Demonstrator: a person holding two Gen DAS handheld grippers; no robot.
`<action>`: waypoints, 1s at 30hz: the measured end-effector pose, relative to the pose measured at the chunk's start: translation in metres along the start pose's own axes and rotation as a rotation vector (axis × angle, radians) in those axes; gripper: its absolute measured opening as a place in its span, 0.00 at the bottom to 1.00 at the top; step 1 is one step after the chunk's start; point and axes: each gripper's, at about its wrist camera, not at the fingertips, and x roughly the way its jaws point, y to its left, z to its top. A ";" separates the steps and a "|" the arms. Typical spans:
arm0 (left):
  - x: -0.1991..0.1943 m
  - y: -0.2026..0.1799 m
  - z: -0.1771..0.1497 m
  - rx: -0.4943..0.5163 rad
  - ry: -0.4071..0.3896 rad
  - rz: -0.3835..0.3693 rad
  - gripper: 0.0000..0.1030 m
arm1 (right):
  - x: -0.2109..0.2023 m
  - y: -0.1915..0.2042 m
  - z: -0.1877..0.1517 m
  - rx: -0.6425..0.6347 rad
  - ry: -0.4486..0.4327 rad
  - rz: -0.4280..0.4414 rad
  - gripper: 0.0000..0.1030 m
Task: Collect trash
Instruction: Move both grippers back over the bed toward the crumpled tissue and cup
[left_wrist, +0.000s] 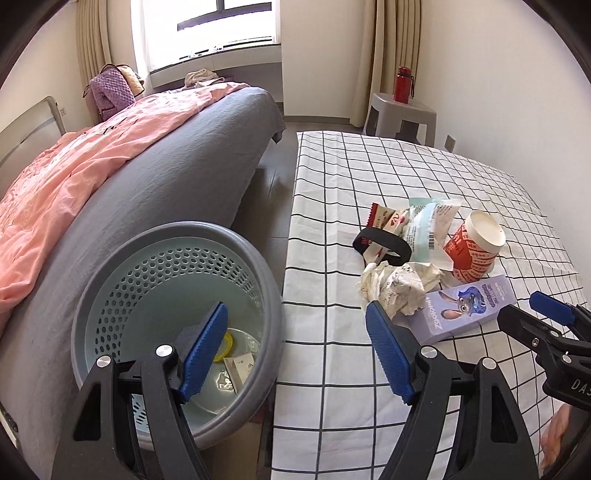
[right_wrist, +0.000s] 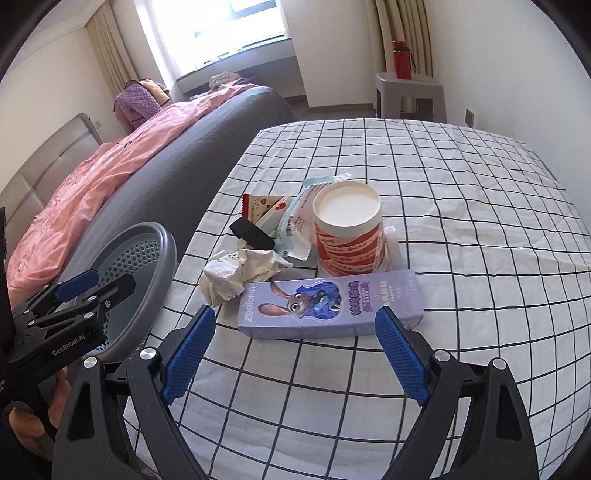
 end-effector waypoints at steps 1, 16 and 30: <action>0.001 -0.003 0.001 0.007 0.000 -0.009 0.72 | -0.001 -0.003 0.001 0.003 -0.005 -0.007 0.84; 0.008 -0.026 0.019 0.096 -0.022 -0.097 0.72 | -0.019 -0.039 -0.001 0.115 -0.034 -0.123 0.86; 0.023 -0.021 0.018 0.081 0.011 -0.092 0.72 | -0.006 -0.048 -0.008 0.136 -0.005 -0.134 0.86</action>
